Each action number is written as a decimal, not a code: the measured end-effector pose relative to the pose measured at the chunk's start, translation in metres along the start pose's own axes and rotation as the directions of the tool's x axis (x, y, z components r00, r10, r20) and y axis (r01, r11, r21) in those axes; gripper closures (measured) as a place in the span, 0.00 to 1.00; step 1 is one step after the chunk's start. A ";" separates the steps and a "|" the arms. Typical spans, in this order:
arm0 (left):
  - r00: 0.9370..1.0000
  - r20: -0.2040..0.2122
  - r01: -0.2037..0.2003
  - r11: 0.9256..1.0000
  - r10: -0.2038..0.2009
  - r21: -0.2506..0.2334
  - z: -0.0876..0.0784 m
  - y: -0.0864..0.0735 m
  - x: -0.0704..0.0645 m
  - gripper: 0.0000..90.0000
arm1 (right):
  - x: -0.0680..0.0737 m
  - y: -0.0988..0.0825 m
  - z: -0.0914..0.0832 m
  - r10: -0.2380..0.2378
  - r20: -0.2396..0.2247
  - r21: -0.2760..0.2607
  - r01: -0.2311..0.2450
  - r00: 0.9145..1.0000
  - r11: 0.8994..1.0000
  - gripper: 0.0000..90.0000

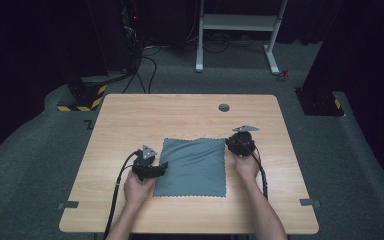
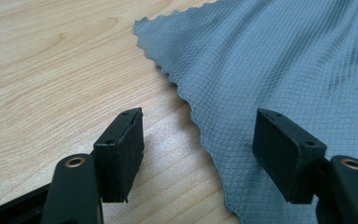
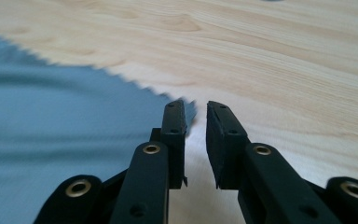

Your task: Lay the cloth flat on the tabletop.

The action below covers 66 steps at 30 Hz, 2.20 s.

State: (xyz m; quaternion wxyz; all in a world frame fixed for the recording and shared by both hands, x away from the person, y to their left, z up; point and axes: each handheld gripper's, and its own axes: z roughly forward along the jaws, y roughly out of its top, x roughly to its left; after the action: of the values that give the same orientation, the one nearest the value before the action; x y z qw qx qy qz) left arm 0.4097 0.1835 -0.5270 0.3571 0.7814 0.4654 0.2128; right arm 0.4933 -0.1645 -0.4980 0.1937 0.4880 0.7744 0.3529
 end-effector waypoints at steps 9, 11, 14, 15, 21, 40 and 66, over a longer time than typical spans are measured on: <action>0.999 0.036 -0.026 1.000 0.026 0.001 -0.008 -0.005 -0.002 0.42 | 0.033 -0.049 -0.056 -0.177 -0.129 -0.004 0.178 0.976 0.984 0.89; 0.997 0.058 -0.052 0.999 0.052 0.003 -0.020 -0.006 -0.008 0.42 | 0.041 -0.061 -0.065 -0.202 -0.162 0.002 0.205 0.966 0.979 0.88; 0.990 0.101 -0.101 0.995 0.102 -0.014 -0.042 -0.011 -0.018 0.46 | 0.053 -0.079 -0.076 -0.228 -0.189 0.008 0.234 0.955 0.972 0.87; 0.987 0.117 -0.113 0.993 0.114 -0.013 -0.047 -0.014 -0.021 0.49 | 0.055 -0.083 -0.079 -0.240 -0.191 0.003 0.245 0.952 0.970 0.87; 0.972 0.161 -0.175 0.984 0.169 0.020 -0.062 -0.029 -0.037 0.65 | 0.072 -0.107 -0.086 -0.290 -0.198 0.007 0.297 0.936 0.955 0.86; 0.960 0.191 -0.216 0.976 0.206 0.034 -0.062 -0.041 -0.045 1.00 | 0.083 -0.118 -0.096 -0.351 -0.180 0.017 0.360 0.919 0.933 1.00; 0.950 0.250 -0.196 0.981 0.188 0.006 -0.076 -0.038 -0.041 0.75 | 0.084 -0.122 -0.115 -0.351 -0.220 -0.004 0.358 0.910 0.934 0.90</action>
State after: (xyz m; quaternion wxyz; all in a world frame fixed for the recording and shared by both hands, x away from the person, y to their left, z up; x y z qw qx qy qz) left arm 0.3180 0.1869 -0.5055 0.3780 0.8489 0.3420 0.1399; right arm 0.3055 -0.1638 -0.5066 0.1598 0.3013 0.8728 0.3492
